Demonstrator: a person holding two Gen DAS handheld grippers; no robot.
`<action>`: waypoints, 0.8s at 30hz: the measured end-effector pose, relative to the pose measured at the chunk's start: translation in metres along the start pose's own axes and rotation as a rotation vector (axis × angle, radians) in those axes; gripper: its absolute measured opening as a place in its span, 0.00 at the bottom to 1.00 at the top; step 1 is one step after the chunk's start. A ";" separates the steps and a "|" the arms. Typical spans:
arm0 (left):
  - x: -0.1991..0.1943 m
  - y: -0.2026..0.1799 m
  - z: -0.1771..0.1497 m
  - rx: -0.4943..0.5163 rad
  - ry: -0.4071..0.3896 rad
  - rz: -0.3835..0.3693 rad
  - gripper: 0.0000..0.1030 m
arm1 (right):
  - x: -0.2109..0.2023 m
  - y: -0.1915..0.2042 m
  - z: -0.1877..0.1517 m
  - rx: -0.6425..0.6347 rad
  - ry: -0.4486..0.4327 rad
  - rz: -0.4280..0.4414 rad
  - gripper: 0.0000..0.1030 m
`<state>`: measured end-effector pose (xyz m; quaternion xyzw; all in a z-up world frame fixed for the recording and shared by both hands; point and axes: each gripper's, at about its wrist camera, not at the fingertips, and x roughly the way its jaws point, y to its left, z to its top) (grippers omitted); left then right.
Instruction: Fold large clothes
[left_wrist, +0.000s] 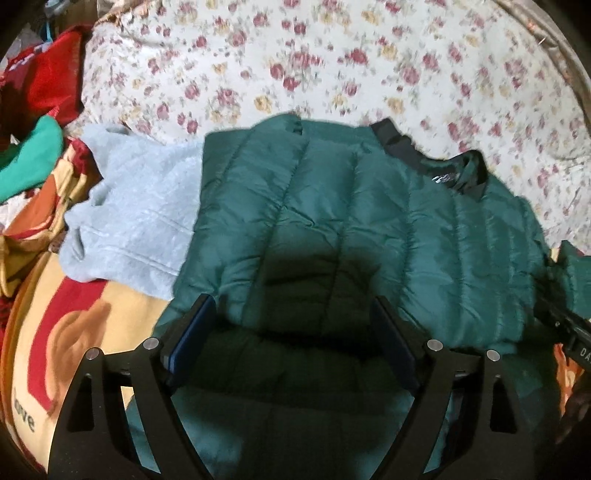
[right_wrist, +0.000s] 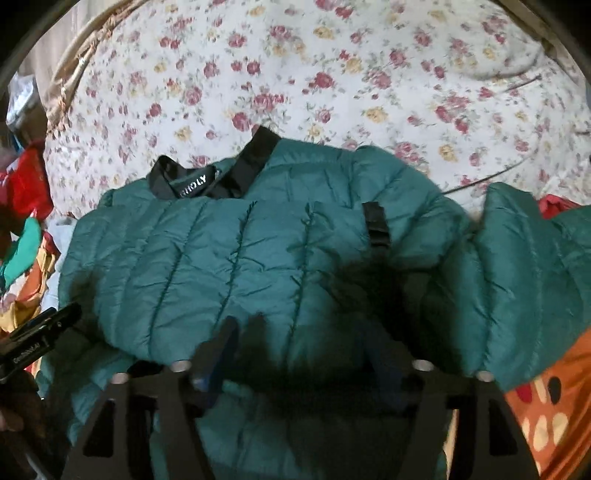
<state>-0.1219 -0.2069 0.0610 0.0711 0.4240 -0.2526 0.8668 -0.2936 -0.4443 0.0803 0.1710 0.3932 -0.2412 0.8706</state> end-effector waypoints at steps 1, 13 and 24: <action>-0.006 -0.001 -0.001 0.006 -0.010 0.001 0.83 | -0.006 0.001 -0.003 -0.001 -0.006 0.002 0.69; -0.049 -0.013 -0.024 0.036 -0.034 -0.007 0.83 | -0.043 0.025 -0.032 -0.027 -0.015 0.029 0.69; -0.071 -0.015 -0.043 0.034 -0.046 -0.022 0.83 | -0.060 0.035 -0.053 -0.047 -0.008 0.014 0.69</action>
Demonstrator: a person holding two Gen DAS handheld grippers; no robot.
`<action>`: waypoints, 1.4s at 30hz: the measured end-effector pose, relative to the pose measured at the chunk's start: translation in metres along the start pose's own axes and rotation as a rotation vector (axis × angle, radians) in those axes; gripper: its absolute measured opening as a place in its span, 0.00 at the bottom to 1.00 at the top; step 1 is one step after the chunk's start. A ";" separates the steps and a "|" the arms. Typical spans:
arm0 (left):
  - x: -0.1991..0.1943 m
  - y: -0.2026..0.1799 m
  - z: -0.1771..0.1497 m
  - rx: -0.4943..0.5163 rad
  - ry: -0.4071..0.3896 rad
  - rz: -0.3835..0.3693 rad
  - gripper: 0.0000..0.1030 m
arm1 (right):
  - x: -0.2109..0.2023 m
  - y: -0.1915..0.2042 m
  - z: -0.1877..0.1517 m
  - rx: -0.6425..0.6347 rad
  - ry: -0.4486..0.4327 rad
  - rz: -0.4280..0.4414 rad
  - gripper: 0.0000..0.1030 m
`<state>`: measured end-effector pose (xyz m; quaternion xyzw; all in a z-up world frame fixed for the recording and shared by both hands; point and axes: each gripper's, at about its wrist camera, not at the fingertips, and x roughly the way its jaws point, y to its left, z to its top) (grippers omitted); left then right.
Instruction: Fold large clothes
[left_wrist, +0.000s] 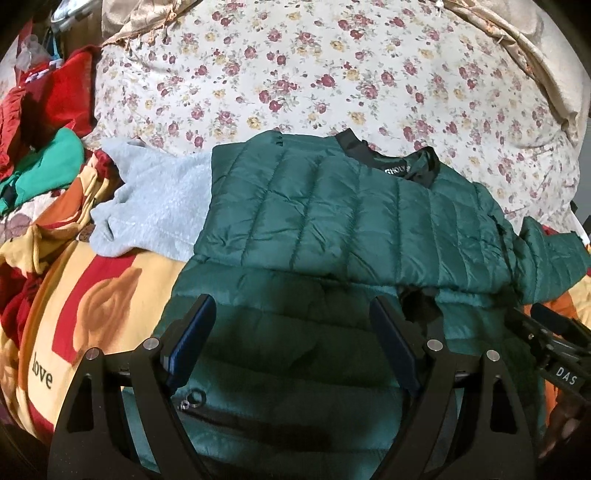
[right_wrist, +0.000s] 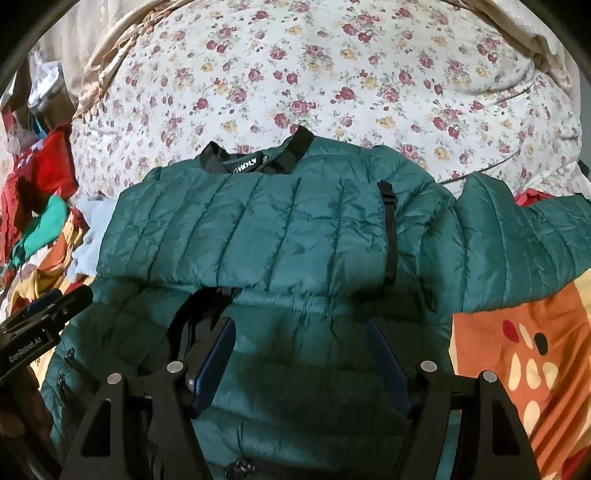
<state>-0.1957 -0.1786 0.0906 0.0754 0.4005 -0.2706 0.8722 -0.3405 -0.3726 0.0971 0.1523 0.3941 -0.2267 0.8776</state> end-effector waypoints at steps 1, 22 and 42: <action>-0.001 -0.001 -0.002 0.003 0.001 -0.001 0.83 | -0.001 0.001 -0.002 -0.002 0.001 0.000 0.69; -0.001 -0.020 -0.020 0.031 0.032 -0.014 0.83 | -0.004 -0.010 -0.019 0.041 0.026 -0.021 0.73; 0.010 -0.033 -0.024 0.052 0.049 -0.003 0.83 | 0.006 -0.013 -0.015 0.042 0.039 -0.024 0.74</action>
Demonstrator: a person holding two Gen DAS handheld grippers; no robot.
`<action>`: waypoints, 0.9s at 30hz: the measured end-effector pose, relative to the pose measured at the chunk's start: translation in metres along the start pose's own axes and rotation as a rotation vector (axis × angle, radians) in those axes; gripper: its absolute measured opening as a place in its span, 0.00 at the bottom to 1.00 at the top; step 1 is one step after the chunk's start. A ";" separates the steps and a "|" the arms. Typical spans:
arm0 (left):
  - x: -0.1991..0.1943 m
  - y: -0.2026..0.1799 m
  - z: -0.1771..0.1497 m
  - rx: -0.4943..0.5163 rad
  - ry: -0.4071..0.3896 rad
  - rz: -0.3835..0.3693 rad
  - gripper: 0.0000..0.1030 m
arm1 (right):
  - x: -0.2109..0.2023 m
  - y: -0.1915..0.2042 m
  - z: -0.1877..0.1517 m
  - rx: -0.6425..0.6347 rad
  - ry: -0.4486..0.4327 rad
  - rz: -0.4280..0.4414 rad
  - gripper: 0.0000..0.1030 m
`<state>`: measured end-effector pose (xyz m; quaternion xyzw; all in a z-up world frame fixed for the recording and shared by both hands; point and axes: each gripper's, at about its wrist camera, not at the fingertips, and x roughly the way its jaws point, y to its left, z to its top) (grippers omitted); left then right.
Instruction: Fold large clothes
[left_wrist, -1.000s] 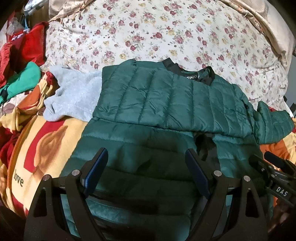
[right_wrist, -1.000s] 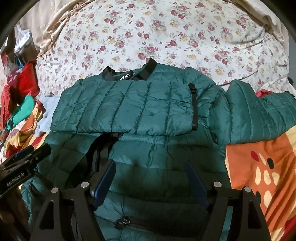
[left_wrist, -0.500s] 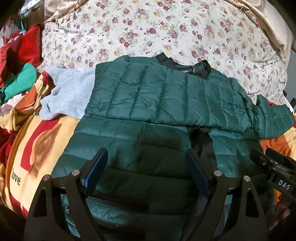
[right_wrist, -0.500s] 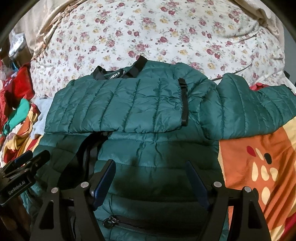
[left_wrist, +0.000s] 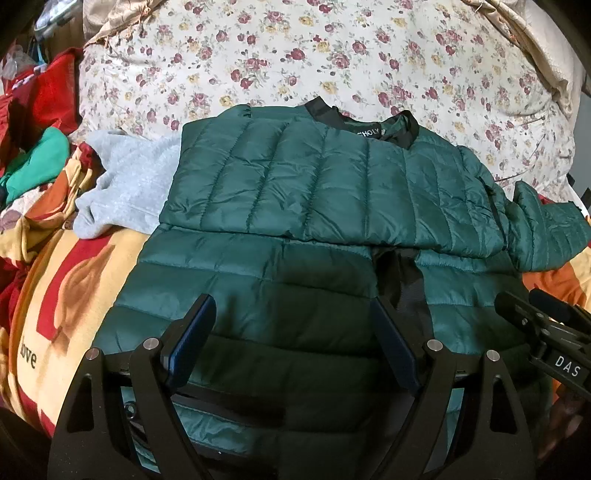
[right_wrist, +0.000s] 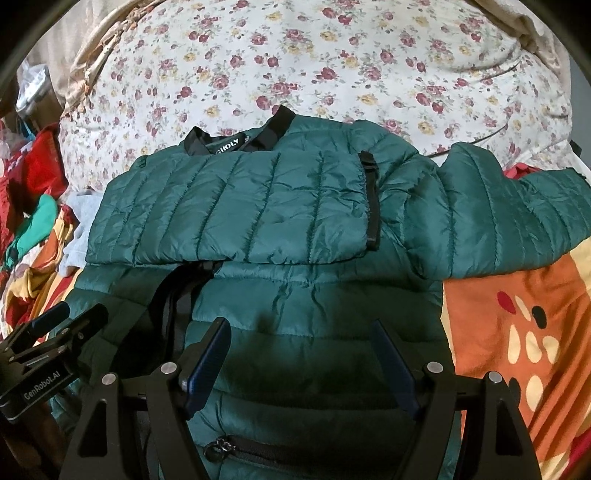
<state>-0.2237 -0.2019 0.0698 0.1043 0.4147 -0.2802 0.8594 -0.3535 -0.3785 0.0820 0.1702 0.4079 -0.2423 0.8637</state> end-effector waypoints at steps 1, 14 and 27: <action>0.000 0.000 0.000 0.000 0.001 0.001 0.83 | 0.000 0.001 0.000 -0.001 -0.001 0.000 0.74; 0.001 0.002 0.005 -0.008 -0.009 0.004 0.83 | 0.001 0.002 0.001 0.001 -0.003 0.000 0.77; 0.002 -0.005 0.022 -0.012 -0.022 -0.002 0.83 | 0.001 -0.012 0.011 0.001 -0.010 -0.033 0.77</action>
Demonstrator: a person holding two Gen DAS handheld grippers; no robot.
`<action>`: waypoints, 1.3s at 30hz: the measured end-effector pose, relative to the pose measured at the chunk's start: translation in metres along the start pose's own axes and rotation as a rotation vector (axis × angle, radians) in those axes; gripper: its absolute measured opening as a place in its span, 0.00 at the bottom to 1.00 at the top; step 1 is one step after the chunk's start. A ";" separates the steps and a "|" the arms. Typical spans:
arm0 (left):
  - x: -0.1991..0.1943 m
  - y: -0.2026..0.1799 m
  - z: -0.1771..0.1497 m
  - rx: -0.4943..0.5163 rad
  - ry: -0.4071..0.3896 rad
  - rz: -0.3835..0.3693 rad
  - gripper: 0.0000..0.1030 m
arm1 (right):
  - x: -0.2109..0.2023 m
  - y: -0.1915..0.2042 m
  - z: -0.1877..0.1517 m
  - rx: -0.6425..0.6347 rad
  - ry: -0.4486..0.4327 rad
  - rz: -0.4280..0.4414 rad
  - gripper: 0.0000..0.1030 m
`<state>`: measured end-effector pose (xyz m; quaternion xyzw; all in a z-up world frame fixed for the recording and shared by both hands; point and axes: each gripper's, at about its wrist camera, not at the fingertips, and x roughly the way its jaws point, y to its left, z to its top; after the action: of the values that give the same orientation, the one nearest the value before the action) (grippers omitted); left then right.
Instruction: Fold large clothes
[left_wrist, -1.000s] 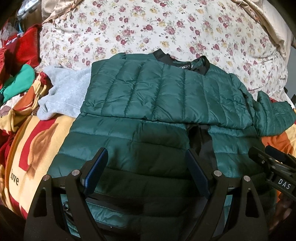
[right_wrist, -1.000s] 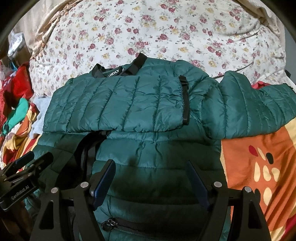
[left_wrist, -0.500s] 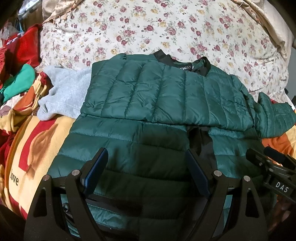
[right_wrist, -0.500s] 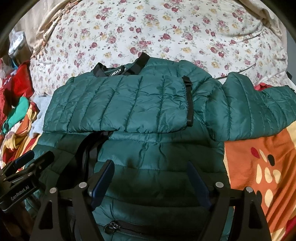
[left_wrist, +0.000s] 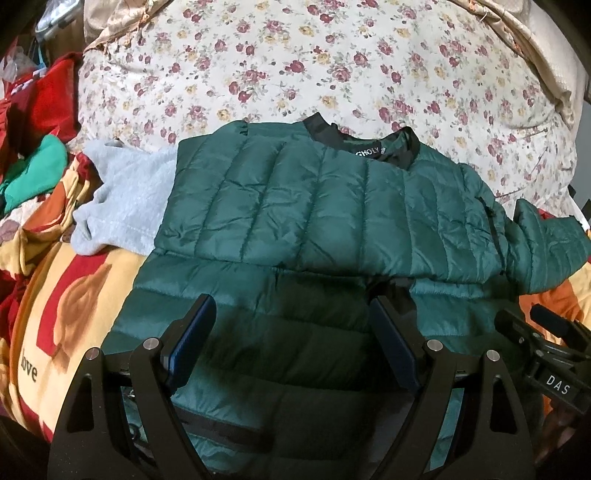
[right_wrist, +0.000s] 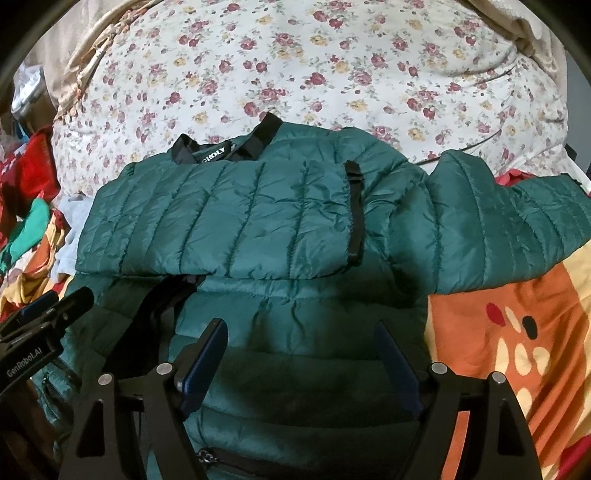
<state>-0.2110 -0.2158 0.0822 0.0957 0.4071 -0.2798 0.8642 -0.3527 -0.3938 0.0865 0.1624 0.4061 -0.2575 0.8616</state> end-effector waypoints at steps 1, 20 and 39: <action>0.001 -0.002 0.001 0.004 0.001 0.002 0.83 | 0.000 -0.001 0.001 0.000 -0.001 -0.002 0.77; 0.028 -0.025 0.010 0.031 0.032 0.012 0.83 | 0.010 -0.018 0.017 0.001 -0.004 -0.019 0.77; 0.060 -0.017 0.038 -0.037 0.086 -0.026 0.83 | 0.003 -0.085 0.055 0.062 -0.086 -0.162 0.77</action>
<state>-0.1653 -0.2695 0.0620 0.0863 0.4501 -0.2792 0.8438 -0.3663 -0.4910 0.1122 0.1444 0.3722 -0.3456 0.8492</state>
